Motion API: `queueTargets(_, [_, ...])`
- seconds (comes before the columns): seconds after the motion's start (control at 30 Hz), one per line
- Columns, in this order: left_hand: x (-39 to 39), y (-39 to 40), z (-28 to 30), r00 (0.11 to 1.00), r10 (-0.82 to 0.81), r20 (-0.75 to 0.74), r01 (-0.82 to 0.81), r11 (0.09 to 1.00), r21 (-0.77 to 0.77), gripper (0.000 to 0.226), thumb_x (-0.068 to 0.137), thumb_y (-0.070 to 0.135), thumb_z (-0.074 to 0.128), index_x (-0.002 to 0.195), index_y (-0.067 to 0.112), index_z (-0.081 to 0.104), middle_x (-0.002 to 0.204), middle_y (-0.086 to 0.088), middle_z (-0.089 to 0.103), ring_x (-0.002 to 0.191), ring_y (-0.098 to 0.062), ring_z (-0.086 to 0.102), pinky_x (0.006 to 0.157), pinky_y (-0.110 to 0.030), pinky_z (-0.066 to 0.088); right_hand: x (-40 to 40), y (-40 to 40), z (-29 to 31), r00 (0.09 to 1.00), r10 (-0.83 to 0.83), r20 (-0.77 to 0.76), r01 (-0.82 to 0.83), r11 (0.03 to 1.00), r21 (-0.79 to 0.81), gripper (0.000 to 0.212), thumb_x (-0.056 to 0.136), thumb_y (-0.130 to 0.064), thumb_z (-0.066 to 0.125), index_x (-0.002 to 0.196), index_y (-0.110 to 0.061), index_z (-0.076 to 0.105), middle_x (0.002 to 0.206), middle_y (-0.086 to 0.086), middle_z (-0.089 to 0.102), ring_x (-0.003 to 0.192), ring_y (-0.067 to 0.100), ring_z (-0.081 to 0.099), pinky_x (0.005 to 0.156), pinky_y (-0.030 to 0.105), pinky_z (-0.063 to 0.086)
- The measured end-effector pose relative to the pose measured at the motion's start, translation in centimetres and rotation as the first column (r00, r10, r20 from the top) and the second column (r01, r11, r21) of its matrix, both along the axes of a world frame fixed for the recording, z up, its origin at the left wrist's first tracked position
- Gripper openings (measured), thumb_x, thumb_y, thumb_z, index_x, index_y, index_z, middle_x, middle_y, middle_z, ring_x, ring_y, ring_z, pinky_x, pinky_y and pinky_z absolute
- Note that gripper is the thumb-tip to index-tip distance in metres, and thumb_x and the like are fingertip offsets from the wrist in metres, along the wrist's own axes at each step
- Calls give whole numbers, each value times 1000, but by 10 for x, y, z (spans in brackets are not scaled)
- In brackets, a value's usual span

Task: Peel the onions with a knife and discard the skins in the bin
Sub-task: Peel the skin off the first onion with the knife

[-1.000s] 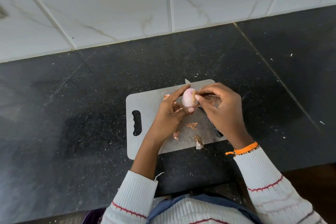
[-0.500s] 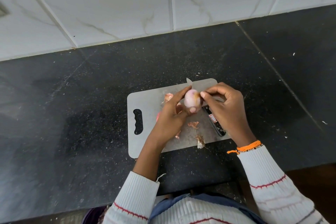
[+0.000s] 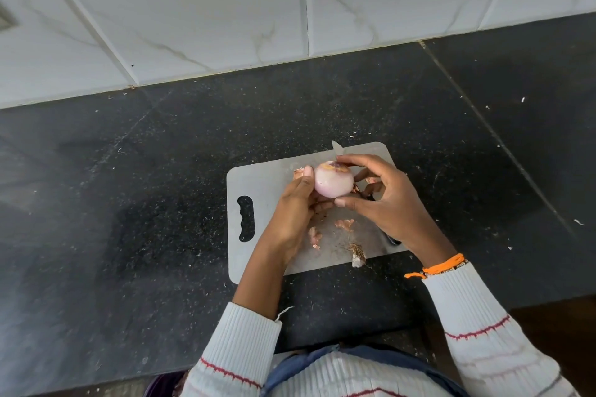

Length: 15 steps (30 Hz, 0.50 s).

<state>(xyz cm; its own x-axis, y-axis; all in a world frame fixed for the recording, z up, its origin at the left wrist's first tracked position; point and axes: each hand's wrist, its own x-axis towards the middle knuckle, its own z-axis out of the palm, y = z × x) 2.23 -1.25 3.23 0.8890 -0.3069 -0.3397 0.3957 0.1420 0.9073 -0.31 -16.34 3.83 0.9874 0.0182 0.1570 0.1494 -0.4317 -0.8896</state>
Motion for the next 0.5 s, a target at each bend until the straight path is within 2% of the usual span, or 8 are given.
queueTargets(0.1, [0, -1, 0, 1000, -9, 1, 9, 996, 87, 56, 98, 45, 25, 113, 5, 61, 92, -13, 70, 81, -14, 65, 67, -17, 52, 1, -1, -2, 1000, 21, -21, -21, 1000, 7, 51, 74, -22, 76, 117, -38, 54, 118, -16, 59, 105, 7, 56, 87, 27, 51])
queueTargets(0.2, [0, -2, 2, 999, -23, 22, 19, 987, 160, 60, 98, 45, 26, 99, 1, 65, 66, -3, 70, 62, -7, 62, 58, -13, 49, 2, 1, -1, 995, 53, -89, -41, 991, 130, 31, 85, -24, 63, 115, -31, 57, 114, -13, 62, 105, 5, 58, 90, 24, 50])
queueTargets(0.27, [0, -3, 4, 998, -44, 38, 37, 984, 173, 57, 100, 39, 28, 88, -2, 66, 60, -2, 69, 54, -5, 59, 56, -14, 46, 4, 1, -3, 987, 21, -160, 23, 963, 269, 22, 89, -31, 53, 109, -25, 60, 109, -4, 65, 104, 12, 60, 92, 30, 49])
queueTargets(0.33, [0, -5, 6, 996, -65, 67, 52, 980, 191, 50, 100, 32, 31, 78, 3, 65, 58, -2, 69, 53, -6, 57, 58, -16, 44, 5, -2, -5, 975, -3, -220, 86, 926, 367, 29, 87, -41, 46, 101, -24, 64, 104, 3, 67, 104, 19, 61, 93, 36, 48])
queueTargets(0.37, [0, -6, 7, 994, -76, 83, 58, 979, 197, 47, 100, 29, 33, 76, 4, 64, 58, -1, 68, 53, -6, 57, 59, -16, 44, 5, -3, -6, 970, -3, -244, 107, 904, 413, 31, 87, -42, 44, 98, -22, 65, 101, 4, 68, 100, 18, 63, 90, 35, 49])
queueTargets(0.43, [0, -8, 8, 989, -97, 113, 73, 977, 200, 38, 100, 22, 36, 77, 6, 62, 57, 3, 67, 53, -3, 58, 58, -15, 43, 7, -5, -9, 954, -3, -300, 167, 837, 522, 31, 94, -35, 40, 94, -18, 66, 91, 4, 69, 85, 10, 65, 76, 24, 52])
queueTargets(0.5, [-2, -11, 10, 982, -117, 150, 84, 975, 206, 30, 99, 15, 39, 82, 7, 62, 58, 6, 67, 54, 3, 58, 56, -9, 42, 10, -8, -11, 926, -17, -378, 257, 762, 595, 31, 98, -29, 37, 97, -13, 64, 86, 5, 67, 75, 7, 64, 67, 17, 52])
